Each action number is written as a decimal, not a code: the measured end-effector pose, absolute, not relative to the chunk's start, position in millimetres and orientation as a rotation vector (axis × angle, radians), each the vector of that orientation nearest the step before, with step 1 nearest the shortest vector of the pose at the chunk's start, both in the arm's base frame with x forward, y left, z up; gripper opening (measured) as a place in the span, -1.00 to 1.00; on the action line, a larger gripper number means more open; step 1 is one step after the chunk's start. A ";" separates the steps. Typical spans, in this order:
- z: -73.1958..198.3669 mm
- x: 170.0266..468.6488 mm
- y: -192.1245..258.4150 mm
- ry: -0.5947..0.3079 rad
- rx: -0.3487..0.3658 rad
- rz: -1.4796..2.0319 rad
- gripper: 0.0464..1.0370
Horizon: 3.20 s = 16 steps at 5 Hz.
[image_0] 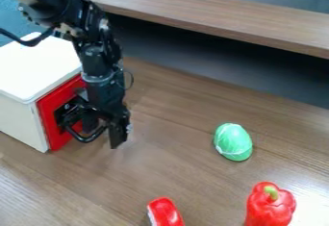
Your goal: Open the drawer
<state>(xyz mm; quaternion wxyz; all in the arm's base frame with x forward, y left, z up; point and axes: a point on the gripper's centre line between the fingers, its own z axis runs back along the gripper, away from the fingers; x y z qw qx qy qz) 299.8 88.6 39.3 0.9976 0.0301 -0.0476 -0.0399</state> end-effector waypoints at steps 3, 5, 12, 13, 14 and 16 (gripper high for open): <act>33.2 307.9 44.0 -0.117 -0.077 -0.244 0.92; 34.9 307.2 3.8 -0.103 -0.130 -0.365 0.92; 53.7 296.6 -45.8 -0.130 -0.120 -0.458 0.92; 68.9 301.0 -43.0 -0.157 -0.113 -0.451 0.92; 84.6 303.3 -48.9 -0.185 -0.126 -0.461 0.92; 116.7 298.6 -55.0 -0.258 -0.146 -0.495 0.92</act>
